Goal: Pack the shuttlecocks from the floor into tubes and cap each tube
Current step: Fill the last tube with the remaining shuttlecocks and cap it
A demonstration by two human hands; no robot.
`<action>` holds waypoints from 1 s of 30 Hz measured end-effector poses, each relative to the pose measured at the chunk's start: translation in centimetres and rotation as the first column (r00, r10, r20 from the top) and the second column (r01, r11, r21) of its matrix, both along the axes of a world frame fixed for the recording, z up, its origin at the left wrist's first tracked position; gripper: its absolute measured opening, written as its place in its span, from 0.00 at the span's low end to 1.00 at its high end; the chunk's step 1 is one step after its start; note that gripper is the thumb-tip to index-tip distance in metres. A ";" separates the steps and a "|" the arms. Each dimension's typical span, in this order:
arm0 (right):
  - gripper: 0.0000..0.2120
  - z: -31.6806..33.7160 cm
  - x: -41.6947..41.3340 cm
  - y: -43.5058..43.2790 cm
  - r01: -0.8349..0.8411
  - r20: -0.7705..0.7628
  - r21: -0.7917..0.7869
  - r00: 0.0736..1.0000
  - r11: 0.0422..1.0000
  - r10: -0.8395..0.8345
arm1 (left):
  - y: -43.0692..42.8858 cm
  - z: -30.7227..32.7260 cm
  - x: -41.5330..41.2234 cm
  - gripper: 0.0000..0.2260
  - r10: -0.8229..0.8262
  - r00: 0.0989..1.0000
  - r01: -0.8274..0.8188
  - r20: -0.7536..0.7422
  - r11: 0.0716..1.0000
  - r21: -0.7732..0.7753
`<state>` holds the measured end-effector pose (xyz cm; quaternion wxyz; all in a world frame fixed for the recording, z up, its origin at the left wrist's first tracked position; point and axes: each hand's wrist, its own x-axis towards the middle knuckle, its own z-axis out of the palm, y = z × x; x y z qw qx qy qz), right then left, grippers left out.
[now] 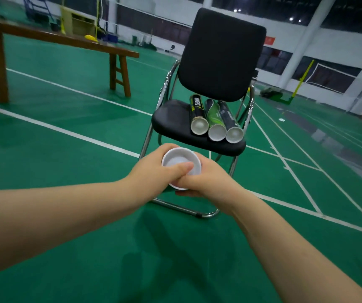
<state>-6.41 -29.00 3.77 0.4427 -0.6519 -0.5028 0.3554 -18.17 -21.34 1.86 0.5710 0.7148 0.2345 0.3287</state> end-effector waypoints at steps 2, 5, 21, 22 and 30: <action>0.18 1.0 -0.6 0.0 0.011 0.040 0.071 0.999 0.997 -0.014 | 0.0 1.3 -0.4 0.09 0.018 0.999 -0.020 0.033 0.998 0.059; 0.21 2.6 -1.0 0.3 -0.007 0.089 0.185 0.996 0.983 -0.010 | 0.2 3.1 -0.9 0.14 0.043 0.995 -0.058 0.090 0.983 0.172; 0.26 3.1 2.4 4.6 -0.006 0.399 0.548 0.881 0.836 -0.255 | 7.1 4.6 3.2 0.24 -0.089 0.985 -0.020 0.150 0.795 0.606; 0.26 2.7 3.3 5.2 0.005 0.402 0.551 0.874 0.834 -0.272 | 7.8 4.5 4.0 0.26 -0.099 0.988 0.002 0.120 0.781 0.625; 0.32 -1.3 10.4 9.7 0.054 0.495 0.432 0.820 0.900 -0.287 | 13.6 0.9 11.0 0.42 -0.044 0.999 0.054 -0.032 0.695 0.717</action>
